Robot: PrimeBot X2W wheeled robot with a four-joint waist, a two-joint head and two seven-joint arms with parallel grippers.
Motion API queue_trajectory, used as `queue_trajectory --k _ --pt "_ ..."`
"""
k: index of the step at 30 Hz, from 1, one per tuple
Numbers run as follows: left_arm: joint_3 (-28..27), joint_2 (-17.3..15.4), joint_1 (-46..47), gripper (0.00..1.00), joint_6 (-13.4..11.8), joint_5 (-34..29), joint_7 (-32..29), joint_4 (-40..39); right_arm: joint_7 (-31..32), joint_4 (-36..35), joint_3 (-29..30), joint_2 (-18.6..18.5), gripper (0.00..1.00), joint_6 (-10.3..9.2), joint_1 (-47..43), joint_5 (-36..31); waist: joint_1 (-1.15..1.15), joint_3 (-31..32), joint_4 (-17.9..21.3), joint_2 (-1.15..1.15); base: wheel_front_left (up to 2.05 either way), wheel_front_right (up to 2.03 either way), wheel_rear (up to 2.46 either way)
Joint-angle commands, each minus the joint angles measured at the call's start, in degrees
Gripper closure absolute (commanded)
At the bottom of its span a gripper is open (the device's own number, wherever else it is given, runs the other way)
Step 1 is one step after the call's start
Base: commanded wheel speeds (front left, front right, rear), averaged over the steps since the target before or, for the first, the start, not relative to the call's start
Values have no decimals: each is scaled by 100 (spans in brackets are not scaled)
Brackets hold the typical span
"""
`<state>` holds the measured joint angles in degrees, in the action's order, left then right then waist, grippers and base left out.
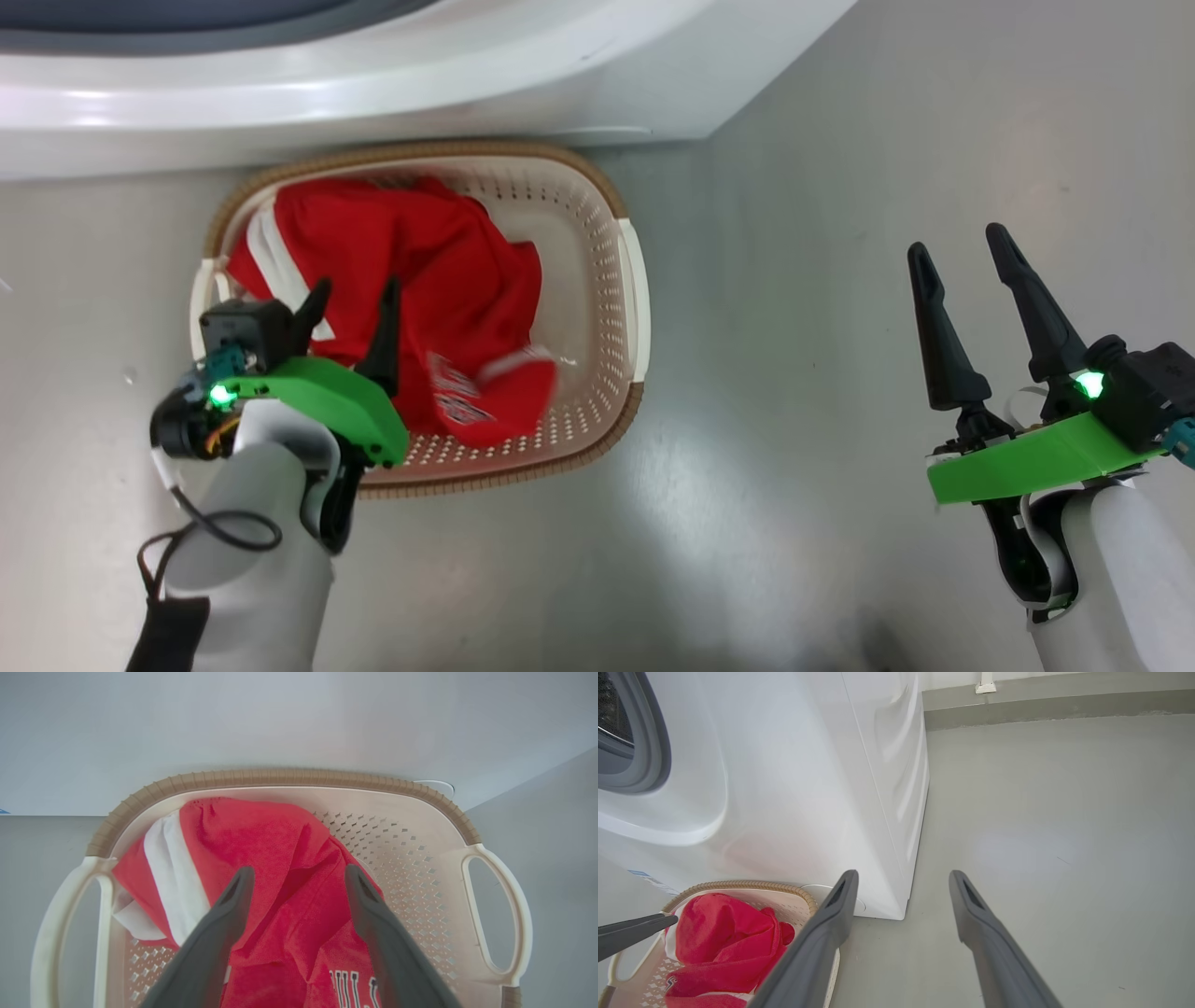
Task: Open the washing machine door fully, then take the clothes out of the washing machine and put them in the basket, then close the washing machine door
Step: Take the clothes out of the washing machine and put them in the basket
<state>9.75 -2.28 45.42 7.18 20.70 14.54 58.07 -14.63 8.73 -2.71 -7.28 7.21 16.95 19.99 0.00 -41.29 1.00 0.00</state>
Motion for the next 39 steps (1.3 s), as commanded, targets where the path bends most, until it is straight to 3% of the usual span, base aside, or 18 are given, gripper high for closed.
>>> queue_trajectory --k 1,9,39 --pt "-150 -162 -347 0 31 -30 46 -169 -37 -65 -139 -59 0 28 -84 -72 0 226 -49 0 0 0 0" --pt "-338 -212 -800 0 31 -42 46 -602 -37 53 -155 -100 0 28 -244 -40 0 782 -115 0 0 0 0" --pt "-1200 -200 -3272 0 31 -771 46 -3530 -37 429 -137 -153 0 28 -1538 123 0 3121 -270 0 0 0 0"
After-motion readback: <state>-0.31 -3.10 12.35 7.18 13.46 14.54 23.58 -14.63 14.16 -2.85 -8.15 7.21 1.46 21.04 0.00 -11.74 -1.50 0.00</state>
